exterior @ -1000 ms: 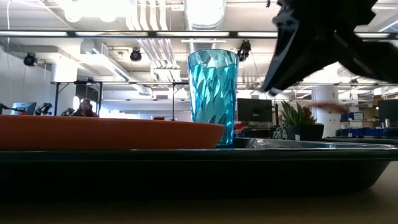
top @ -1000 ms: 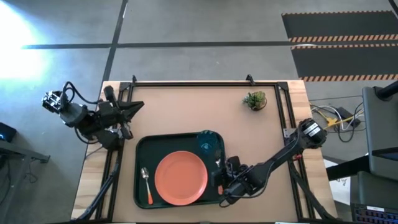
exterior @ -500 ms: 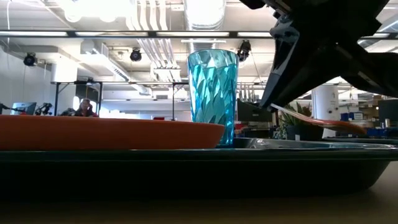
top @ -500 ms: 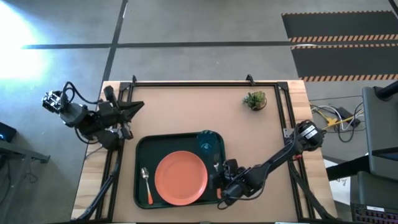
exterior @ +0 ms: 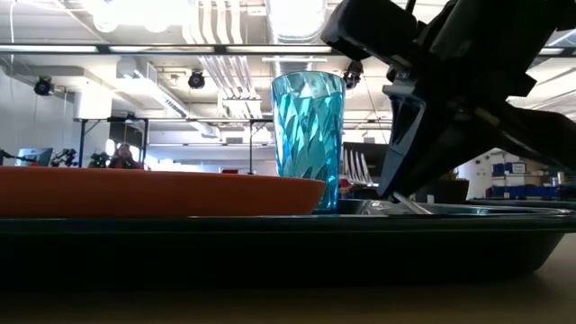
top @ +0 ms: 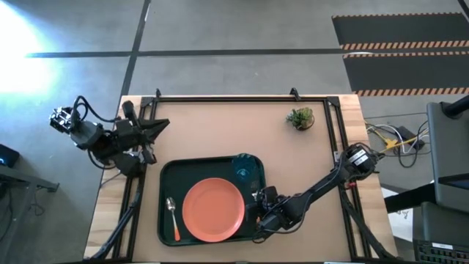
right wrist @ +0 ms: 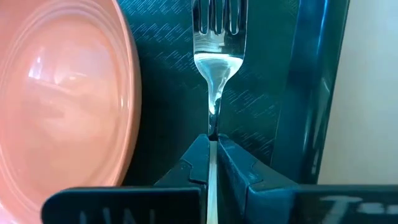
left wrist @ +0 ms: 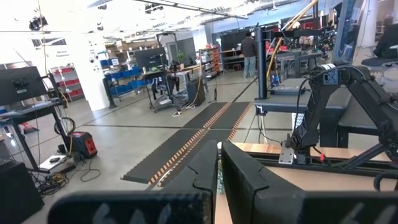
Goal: Pick and place plate/cup/fork/spoon on tray
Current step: Put the orange fork on the dark green tray
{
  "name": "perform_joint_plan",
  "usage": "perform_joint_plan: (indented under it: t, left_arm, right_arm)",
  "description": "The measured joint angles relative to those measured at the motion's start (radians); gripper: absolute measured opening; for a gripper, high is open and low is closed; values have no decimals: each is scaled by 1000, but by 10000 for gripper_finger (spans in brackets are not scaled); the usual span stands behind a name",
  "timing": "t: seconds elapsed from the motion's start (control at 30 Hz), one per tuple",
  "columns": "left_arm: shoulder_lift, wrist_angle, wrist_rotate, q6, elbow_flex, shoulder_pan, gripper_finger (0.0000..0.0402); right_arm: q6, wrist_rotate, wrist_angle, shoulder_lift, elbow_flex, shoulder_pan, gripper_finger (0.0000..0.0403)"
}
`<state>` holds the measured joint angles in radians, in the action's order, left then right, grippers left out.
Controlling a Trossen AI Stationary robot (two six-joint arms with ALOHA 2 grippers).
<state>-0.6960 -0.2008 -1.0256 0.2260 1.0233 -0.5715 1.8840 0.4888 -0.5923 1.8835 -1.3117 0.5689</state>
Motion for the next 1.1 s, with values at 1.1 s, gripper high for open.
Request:
perform_joint_plan:
  t: [1.1]
  left_arm:
    - [11, 1, 0, 21, 0, 0, 4]
  right_arm:
    - [-112, -52, 85, 0, 11, -37, 68]
